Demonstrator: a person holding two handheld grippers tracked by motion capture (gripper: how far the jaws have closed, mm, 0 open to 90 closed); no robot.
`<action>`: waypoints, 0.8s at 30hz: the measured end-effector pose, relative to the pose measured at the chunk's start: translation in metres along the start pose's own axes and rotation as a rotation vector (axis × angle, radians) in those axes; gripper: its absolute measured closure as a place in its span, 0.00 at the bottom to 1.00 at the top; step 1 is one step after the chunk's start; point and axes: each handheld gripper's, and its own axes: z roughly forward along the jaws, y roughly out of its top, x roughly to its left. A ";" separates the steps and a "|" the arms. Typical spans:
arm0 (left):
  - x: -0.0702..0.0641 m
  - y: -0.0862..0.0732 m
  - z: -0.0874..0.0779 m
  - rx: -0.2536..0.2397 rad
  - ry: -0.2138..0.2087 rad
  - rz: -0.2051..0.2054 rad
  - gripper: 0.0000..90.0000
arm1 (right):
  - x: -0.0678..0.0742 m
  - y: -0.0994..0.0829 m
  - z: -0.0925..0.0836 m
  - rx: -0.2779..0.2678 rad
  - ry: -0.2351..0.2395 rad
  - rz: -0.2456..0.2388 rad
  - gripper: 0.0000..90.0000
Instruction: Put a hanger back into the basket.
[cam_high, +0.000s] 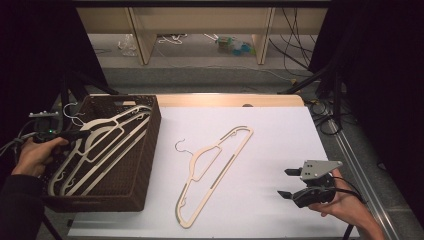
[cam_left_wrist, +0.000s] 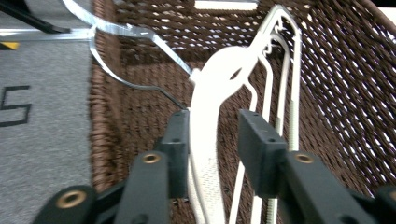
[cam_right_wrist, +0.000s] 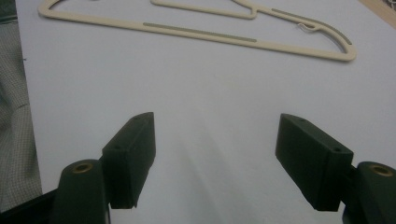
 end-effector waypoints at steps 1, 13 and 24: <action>-0.001 0.000 -0.003 -0.008 0.009 0.013 0.69 | 0.000 0.000 0.000 0.000 -0.001 0.002 0.33; -0.041 0.003 -0.045 -0.172 -0.046 0.038 0.55 | 0.002 0.003 0.003 -0.005 -0.002 0.018 0.33; -0.135 -0.018 -0.075 -0.250 -0.167 0.163 0.39 | 0.006 0.013 0.015 -0.040 -0.061 0.143 0.33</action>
